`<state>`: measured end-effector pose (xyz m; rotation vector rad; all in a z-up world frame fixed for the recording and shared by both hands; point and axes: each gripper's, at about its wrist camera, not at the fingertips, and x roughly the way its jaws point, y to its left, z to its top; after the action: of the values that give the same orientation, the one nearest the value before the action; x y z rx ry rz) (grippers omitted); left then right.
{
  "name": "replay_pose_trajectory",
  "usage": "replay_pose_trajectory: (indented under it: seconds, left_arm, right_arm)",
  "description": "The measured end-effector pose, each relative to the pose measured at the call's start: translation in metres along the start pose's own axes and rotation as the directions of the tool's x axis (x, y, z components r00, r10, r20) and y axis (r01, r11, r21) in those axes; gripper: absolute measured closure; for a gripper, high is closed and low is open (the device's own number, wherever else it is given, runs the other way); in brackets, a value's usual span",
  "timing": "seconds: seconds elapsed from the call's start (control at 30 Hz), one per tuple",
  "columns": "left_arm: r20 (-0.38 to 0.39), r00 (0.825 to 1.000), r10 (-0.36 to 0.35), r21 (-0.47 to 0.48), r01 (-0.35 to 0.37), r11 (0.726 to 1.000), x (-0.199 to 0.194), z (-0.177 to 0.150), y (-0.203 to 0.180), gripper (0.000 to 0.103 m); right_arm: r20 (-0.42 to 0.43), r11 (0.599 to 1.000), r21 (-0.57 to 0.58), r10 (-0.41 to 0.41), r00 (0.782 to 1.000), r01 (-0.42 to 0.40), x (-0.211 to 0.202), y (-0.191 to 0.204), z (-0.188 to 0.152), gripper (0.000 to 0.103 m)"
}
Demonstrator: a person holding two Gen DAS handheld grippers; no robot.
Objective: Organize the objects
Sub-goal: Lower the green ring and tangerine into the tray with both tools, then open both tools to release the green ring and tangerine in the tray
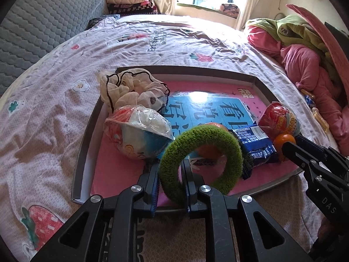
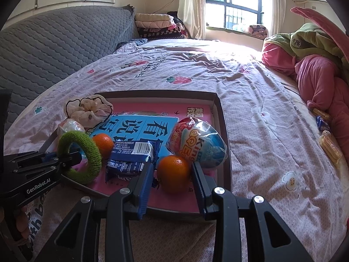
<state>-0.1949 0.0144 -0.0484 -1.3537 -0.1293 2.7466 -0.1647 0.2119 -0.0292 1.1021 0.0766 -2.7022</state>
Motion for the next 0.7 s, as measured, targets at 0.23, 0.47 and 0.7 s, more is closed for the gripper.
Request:
replay_pose_trajectory:
  seconds: [0.23,0.47,0.7]
  left_arm:
    - [-0.009,1.0,-0.001,-0.002,0.001,1.0,-0.005,0.0,0.001,0.076]
    - [-0.016,1.0,0.004,0.001,-0.004,1.0,-0.011,-0.002,0.002,0.07]
    - [-0.013,1.0,0.005,0.0,-0.005,1.0,-0.015,-0.003,0.003,0.07]
  right_arm:
    - [0.003,1.0,-0.002,0.004,1.0,-0.004,-0.002,0.001,0.001,0.067]
    - [0.004,1.0,-0.007,0.009,1.0,-0.009,-0.004,0.003,0.001,0.067]
    - [0.01,1.0,-0.008,0.01,1.0,-0.01,-0.008,0.004,0.002,0.066]
